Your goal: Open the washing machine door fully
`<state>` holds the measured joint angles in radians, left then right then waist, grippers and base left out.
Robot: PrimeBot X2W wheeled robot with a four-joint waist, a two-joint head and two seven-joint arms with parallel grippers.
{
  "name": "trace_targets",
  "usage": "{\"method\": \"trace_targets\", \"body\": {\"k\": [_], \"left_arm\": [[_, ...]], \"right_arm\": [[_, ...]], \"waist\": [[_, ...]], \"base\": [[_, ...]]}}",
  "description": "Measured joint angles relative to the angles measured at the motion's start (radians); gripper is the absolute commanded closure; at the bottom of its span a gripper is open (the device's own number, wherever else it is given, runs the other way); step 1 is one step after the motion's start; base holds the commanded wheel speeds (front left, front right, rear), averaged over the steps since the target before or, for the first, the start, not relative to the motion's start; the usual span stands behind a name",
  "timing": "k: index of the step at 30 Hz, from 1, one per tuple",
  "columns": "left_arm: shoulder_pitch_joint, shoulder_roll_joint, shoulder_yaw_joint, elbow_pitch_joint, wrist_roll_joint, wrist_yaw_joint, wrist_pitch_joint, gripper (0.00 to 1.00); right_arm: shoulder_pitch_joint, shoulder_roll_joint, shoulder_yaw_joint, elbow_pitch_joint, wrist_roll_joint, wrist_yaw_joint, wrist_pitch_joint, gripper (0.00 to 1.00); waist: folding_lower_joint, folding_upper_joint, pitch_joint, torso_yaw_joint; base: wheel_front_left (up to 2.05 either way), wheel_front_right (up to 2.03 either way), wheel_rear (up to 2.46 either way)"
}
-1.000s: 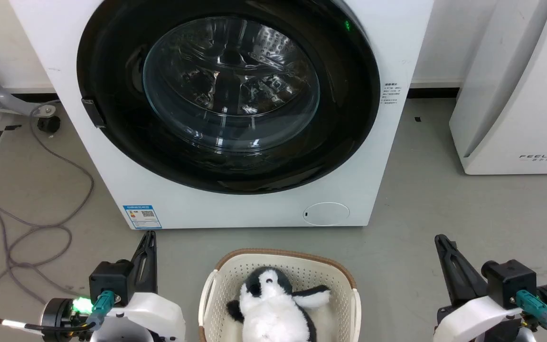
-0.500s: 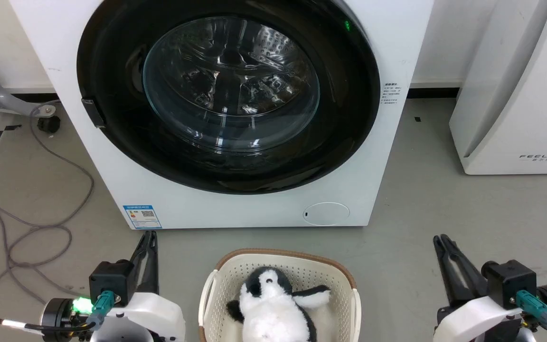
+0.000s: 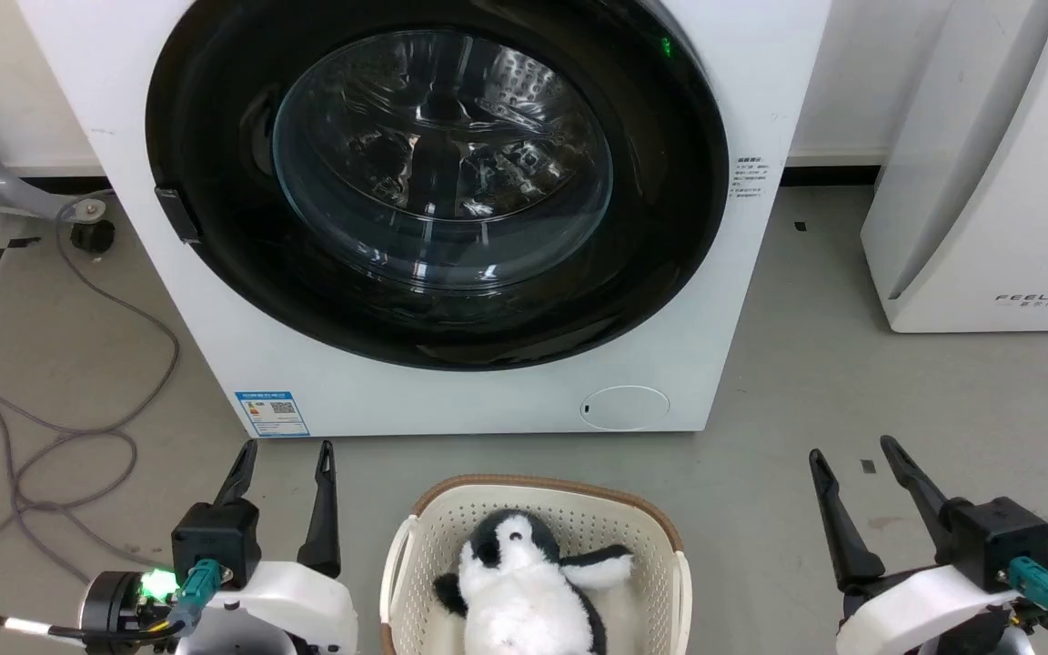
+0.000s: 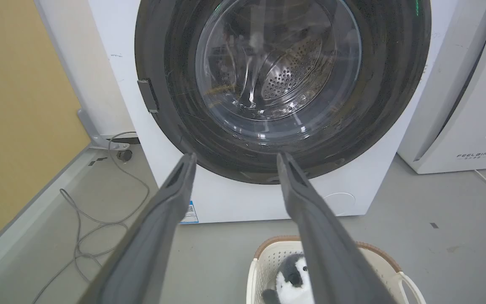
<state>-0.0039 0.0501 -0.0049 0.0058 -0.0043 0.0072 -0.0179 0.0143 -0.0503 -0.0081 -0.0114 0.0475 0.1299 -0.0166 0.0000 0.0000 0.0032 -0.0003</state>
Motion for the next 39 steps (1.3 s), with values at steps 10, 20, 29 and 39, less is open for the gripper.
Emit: {"method": "trace_targets", "body": {"k": [10,20,29,39], "left_arm": [[0.000,0.000,-0.007,0.000,-0.010,0.012,-0.020,0.00],[0.000,0.000,-0.011,0.000,-0.023,0.025,-0.040,0.00],[0.000,0.000,-0.013,0.000,-0.027,0.032,-0.058,0.00],[-0.001,0.000,-0.015,-0.002,-0.028,0.043,-0.080,0.00]], "right_arm": [[0.000,0.000,-0.006,-0.015,0.054,0.000,-0.022,0.00],[0.000,0.000,-0.011,-0.021,0.153,0.000,-0.042,1.00],[0.000,0.000,0.002,-0.007,0.438,0.000,-0.058,1.00],[-0.004,0.000,-0.013,0.004,0.788,0.000,-0.050,1.00]], "waist": [[0.0000,0.0000,0.002,0.002],[0.0000,0.0000,0.004,0.004],[0.0000,0.0000,0.006,0.007],[0.0000,0.0000,0.016,0.014]], "base": [[0.00,0.00,0.00],[0.00,0.00,0.00],[0.00,0.00,0.00],[0.00,0.00,0.00]]}}
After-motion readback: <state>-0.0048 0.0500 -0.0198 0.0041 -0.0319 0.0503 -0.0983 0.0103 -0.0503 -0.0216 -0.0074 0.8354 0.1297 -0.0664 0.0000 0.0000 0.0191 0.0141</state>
